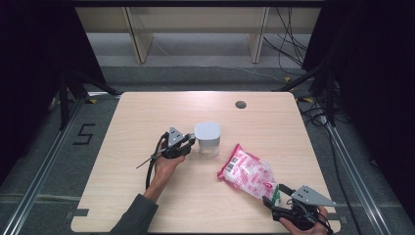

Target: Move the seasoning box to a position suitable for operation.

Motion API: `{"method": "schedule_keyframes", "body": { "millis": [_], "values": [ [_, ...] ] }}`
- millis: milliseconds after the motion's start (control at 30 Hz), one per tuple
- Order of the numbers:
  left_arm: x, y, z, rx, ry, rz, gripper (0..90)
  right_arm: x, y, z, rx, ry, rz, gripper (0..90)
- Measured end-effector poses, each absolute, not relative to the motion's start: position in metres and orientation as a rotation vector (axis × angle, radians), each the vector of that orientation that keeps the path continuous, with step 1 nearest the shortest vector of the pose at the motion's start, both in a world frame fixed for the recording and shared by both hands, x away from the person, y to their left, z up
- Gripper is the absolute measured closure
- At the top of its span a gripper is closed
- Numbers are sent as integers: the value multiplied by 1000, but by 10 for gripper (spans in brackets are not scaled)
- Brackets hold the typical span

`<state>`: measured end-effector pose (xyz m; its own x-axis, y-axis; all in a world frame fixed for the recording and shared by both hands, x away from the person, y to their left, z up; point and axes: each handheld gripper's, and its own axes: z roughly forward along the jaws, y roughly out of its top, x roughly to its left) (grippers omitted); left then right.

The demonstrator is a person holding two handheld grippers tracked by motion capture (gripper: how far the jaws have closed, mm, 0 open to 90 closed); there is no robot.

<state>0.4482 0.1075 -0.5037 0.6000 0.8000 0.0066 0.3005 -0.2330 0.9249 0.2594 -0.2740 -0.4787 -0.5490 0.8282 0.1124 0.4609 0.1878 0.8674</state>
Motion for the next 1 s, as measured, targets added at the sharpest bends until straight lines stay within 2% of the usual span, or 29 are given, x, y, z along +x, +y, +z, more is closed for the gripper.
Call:
{"method": "schedule_keyframes", "body": {
  "millis": [333,1000],
  "values": [
    [423,116,-504,1815,853,567,715,259,-273,-479,1214,2086,1316,267],
    [412,113,-501,1842,834,537,704,261,-274,-478,1161,2090,1303,267]
  ]
}}
